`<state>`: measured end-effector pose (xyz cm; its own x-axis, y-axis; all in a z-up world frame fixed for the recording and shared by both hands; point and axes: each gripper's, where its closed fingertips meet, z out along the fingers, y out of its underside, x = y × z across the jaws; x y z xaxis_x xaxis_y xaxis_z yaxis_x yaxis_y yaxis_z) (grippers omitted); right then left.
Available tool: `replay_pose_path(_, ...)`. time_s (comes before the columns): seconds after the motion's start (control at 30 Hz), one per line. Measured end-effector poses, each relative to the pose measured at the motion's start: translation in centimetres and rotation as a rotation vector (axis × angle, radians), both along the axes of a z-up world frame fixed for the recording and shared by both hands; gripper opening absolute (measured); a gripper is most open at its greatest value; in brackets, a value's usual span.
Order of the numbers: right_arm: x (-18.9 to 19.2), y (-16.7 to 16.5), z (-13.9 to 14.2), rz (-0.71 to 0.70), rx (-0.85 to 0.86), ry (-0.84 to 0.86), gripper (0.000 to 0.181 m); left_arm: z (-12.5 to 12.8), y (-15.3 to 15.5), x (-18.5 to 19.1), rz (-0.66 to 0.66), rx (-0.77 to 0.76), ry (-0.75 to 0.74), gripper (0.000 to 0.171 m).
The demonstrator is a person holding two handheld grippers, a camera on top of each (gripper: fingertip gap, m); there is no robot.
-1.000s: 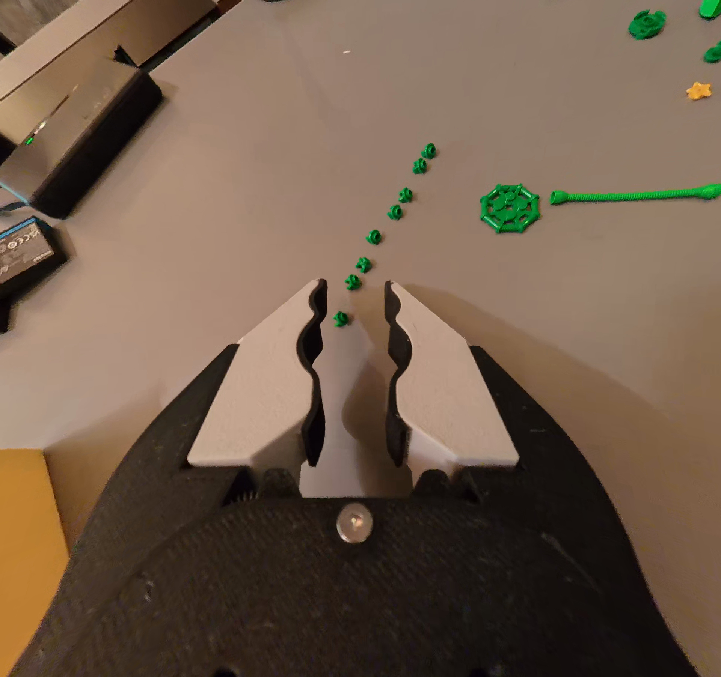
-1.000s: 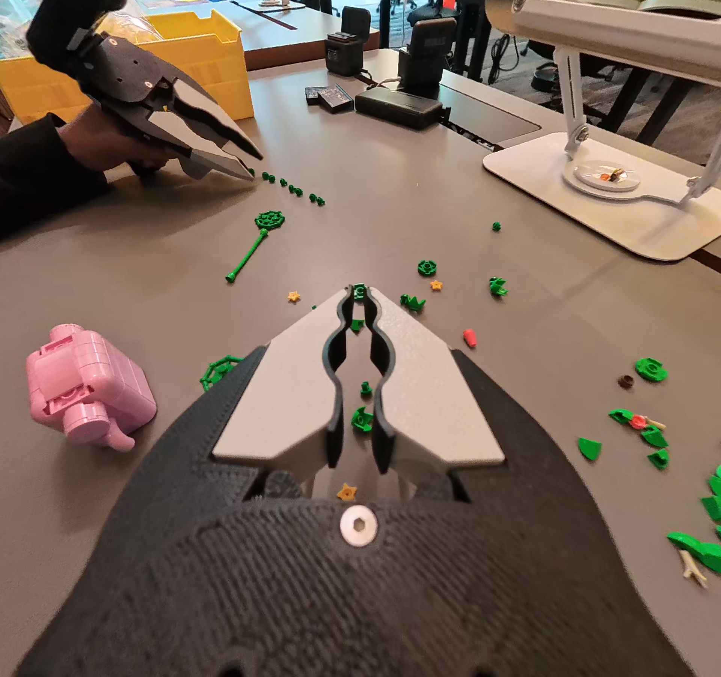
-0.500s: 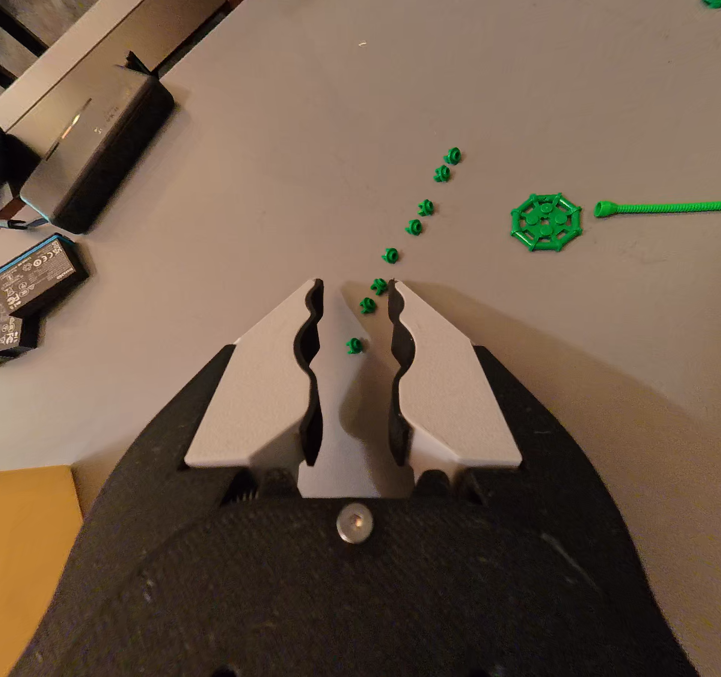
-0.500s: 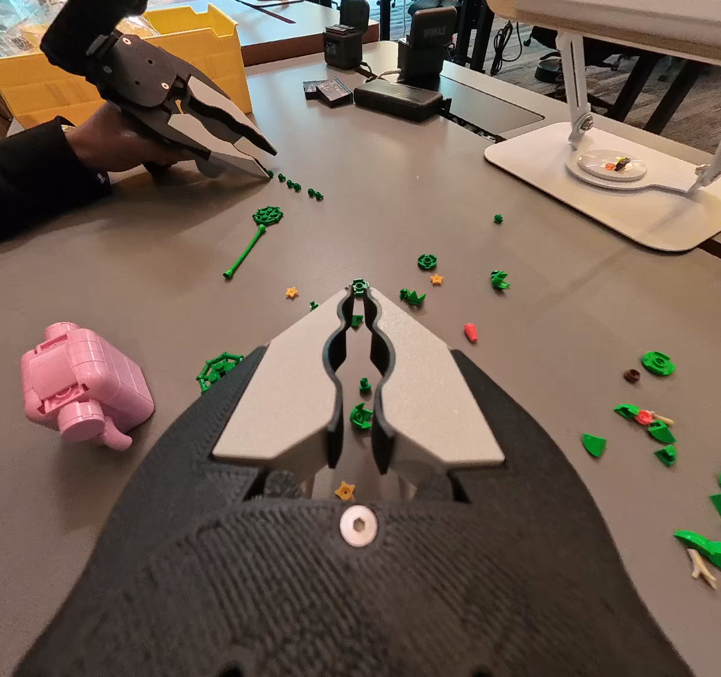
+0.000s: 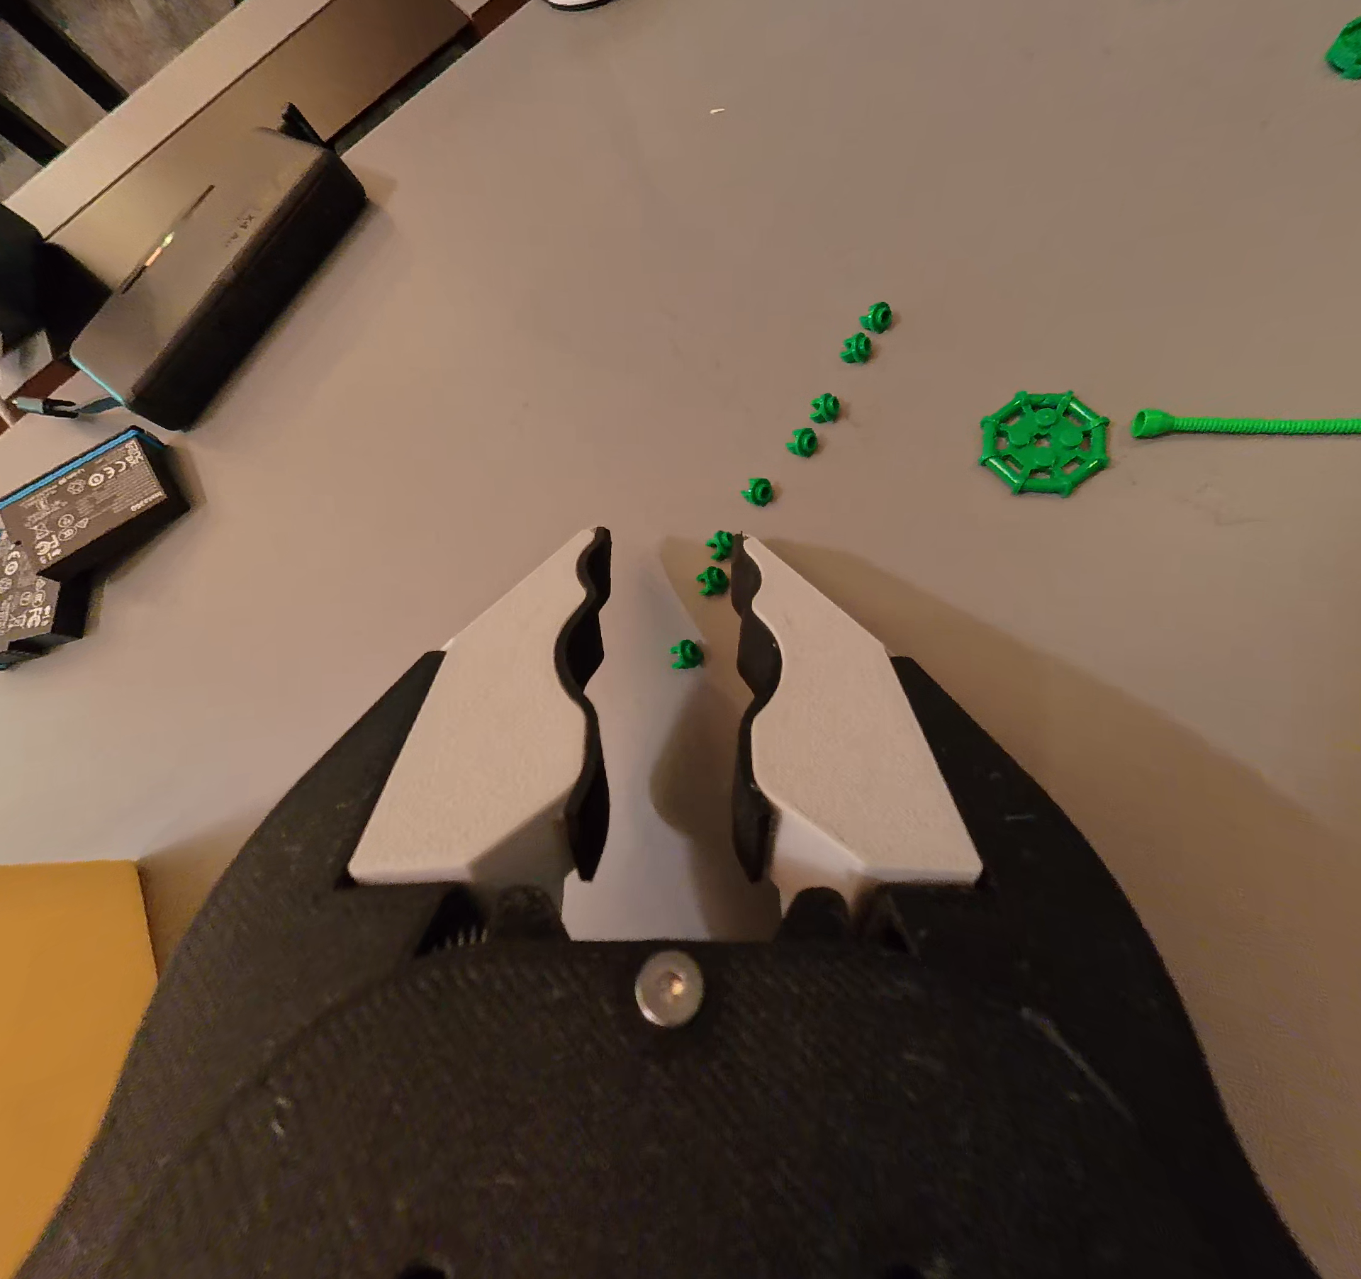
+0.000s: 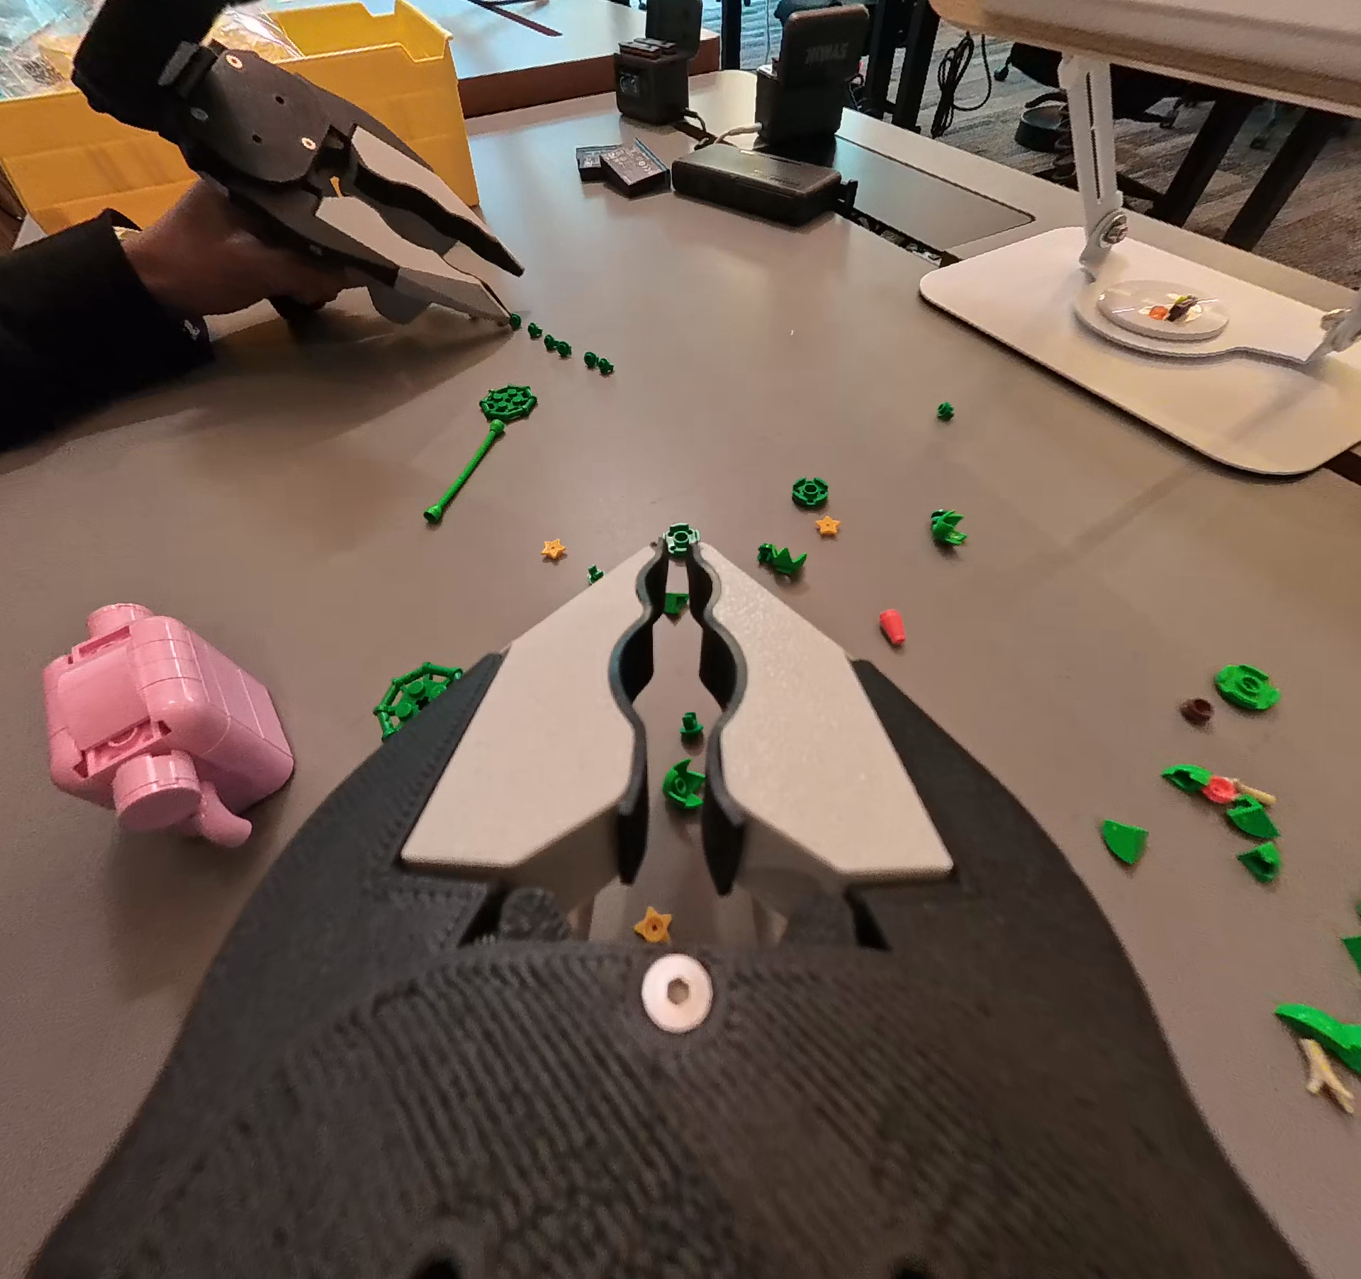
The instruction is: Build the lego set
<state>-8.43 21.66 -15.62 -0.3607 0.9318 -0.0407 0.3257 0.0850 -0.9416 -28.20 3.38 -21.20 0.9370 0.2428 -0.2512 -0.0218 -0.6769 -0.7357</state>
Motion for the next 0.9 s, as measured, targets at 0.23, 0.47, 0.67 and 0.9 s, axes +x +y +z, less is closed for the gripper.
replay_pose_path(0.23,0.1,0.0,0.2,0.002,0.0,0.004,0.003,2.0,-1.0,-0.5,0.029,0.168,-0.108,0.027)
replay_pose_path(0.47,0.1,-0.2,0.0,0.006,0.002,-0.001,0.003,2.0,-1.7,-0.6,0.04,0.166,-0.105,0.028)
replay_pose_path(0.67,0.1,-0.3,0.1,0.008,0.002,0.002,0.003,1.2,-1.4,0.0,0.013,0.087,-0.014,0.029)
replay_pose_path(0.9,0.1,-0.7,0.0,0.019,0.017,0.0,0.003,1.8,-1.4,0.3,0.003,0.126,-0.009,0.029)
